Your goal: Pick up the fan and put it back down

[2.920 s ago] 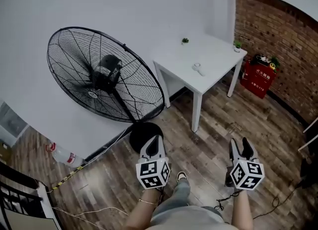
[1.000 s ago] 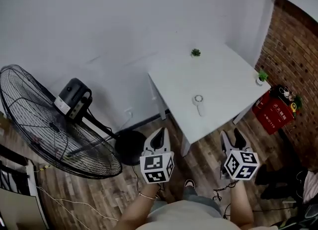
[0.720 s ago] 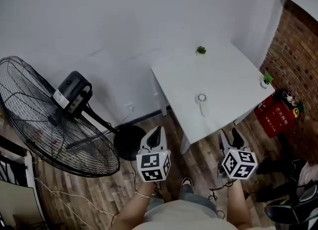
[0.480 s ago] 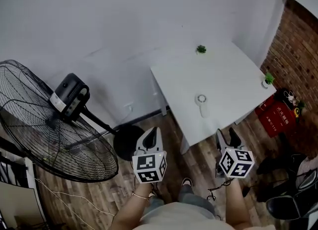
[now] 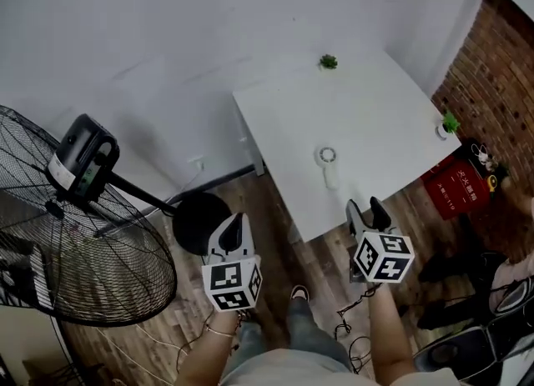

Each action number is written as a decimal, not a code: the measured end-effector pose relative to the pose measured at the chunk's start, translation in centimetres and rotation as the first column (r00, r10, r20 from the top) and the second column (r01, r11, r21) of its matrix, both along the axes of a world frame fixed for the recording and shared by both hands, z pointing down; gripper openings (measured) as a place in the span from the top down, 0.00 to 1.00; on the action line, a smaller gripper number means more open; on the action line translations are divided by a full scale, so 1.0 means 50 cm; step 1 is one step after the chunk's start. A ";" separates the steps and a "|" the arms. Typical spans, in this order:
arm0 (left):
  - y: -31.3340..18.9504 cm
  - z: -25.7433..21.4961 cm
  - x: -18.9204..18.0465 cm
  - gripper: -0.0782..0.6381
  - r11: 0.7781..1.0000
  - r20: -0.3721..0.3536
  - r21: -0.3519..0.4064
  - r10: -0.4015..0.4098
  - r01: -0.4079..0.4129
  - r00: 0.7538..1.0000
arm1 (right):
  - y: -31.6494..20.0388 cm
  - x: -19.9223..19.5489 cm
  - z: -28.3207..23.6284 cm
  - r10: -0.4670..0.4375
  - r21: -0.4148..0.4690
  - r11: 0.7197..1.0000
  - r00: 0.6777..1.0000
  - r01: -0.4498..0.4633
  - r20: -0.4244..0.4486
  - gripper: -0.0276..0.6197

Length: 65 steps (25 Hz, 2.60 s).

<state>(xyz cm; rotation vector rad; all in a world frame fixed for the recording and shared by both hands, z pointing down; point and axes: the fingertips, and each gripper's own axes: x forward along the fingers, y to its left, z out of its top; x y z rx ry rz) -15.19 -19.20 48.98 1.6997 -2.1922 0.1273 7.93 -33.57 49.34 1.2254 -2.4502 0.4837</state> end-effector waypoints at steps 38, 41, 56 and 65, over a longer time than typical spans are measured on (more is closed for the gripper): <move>0.037 0.216 -0.062 0.88 0.967 -0.076 -0.165 -0.209 0.194 0.975 | -0.191 -0.161 0.295 -0.144 -0.148 0.982 0.976 0.119 -0.166 0.56; 0.042 0.223 -0.062 0.88 0.965 -0.078 -0.173 -0.215 0.199 0.974 | -0.197 -0.162 0.303 -0.148 -0.153 0.981 0.970 0.120 -0.192 0.56; 0.066 0.235 -0.074 0.88 0.957 -0.091 -0.186 -0.242 0.222 0.966 | -0.202 -0.171 0.330 -0.174 -0.214 0.970 0.944 0.116 -0.279 0.57; 0.070 0.224 -0.075 0.88 0.960 -0.089 -0.177 -0.237 0.219 0.967 | -0.208 -0.160 0.324 -0.139 -0.231 0.970 0.948 0.072 -0.287 0.65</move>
